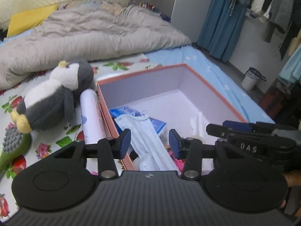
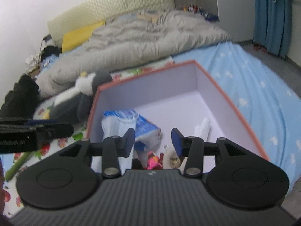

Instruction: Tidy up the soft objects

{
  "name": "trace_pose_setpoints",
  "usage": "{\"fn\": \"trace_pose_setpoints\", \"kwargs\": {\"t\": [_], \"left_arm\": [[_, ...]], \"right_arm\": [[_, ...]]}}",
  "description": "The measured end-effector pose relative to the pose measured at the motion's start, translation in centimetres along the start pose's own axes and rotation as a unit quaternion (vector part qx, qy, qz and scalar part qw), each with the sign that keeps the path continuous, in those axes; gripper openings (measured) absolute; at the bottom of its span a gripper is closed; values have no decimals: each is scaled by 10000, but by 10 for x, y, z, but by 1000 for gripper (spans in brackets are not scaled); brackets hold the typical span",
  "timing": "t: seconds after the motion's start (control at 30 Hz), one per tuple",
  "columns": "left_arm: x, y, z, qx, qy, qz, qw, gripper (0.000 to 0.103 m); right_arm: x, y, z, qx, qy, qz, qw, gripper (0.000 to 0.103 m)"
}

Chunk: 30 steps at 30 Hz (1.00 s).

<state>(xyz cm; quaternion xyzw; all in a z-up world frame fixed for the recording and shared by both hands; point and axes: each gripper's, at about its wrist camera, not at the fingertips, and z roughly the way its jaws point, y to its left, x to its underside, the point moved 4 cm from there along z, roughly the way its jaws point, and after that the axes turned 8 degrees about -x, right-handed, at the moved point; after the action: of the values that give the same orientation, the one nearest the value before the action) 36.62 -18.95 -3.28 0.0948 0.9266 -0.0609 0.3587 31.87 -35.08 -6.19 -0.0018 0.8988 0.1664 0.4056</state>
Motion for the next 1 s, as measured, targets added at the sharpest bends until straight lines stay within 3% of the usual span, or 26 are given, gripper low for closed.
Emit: {"fn": "trace_pose_setpoints", "kwargs": {"t": [0.47, 0.77, 1.0], "left_arm": [[3, 5, -124, 252, -787, -80, 9965, 51], [38, 18, -184, 289, -1053, -62, 9940, 51], [74, 28, -205, 241, -1055, -120, 9940, 51]], "right_arm": [[-10, 54, -100, 28, -897, -263, 9956, 46], [22, 89, -137, 14, -1134, -273, 9932, 46], [56, 102, -144, 96, -1065, -233, 9940, 46]]}}
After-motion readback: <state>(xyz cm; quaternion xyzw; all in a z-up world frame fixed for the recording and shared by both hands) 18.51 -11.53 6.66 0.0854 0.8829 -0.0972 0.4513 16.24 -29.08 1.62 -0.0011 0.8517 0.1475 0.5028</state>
